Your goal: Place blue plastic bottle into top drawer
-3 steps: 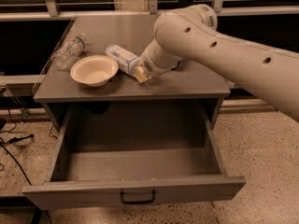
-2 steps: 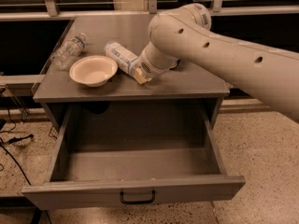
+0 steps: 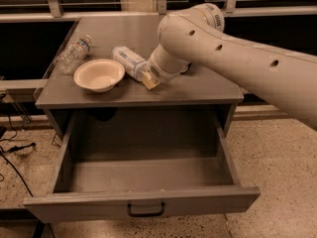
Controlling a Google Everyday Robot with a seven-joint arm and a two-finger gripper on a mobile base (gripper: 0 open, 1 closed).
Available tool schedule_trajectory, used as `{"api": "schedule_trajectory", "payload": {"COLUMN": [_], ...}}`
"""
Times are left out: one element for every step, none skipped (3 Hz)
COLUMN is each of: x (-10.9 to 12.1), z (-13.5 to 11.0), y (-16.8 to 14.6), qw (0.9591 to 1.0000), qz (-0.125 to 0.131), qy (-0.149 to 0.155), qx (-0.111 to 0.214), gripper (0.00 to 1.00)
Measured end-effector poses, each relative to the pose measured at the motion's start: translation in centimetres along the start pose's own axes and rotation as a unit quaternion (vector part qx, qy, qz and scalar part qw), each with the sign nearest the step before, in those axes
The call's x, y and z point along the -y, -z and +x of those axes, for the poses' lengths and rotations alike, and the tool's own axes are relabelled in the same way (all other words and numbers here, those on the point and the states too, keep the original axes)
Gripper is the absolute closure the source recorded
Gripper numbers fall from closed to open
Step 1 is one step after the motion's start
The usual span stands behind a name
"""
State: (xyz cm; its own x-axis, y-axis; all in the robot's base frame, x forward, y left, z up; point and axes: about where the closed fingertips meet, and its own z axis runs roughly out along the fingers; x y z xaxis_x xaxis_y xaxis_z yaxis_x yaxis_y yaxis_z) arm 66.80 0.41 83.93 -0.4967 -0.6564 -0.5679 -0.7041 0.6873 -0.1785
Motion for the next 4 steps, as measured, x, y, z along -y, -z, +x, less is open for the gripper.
{"api": "schedule_trajectory", "payload": {"x": [0.00, -0.01, 0.02, 0.06], "z": [0.00, 0.00, -0.12, -0.31], "y": [0.00, 0.00, 0.13, 0.35], "qw": [1.0000, 1.0000, 1.0000, 1.0000], "qz": [0.000, 0.000, 0.002, 0.004], "qy": [0.000, 0.000, 0.000, -0.001], "qx": [0.000, 0.000, 0.003, 0.007], "gripper": [0.19, 0.00, 0.00, 0.00]}}
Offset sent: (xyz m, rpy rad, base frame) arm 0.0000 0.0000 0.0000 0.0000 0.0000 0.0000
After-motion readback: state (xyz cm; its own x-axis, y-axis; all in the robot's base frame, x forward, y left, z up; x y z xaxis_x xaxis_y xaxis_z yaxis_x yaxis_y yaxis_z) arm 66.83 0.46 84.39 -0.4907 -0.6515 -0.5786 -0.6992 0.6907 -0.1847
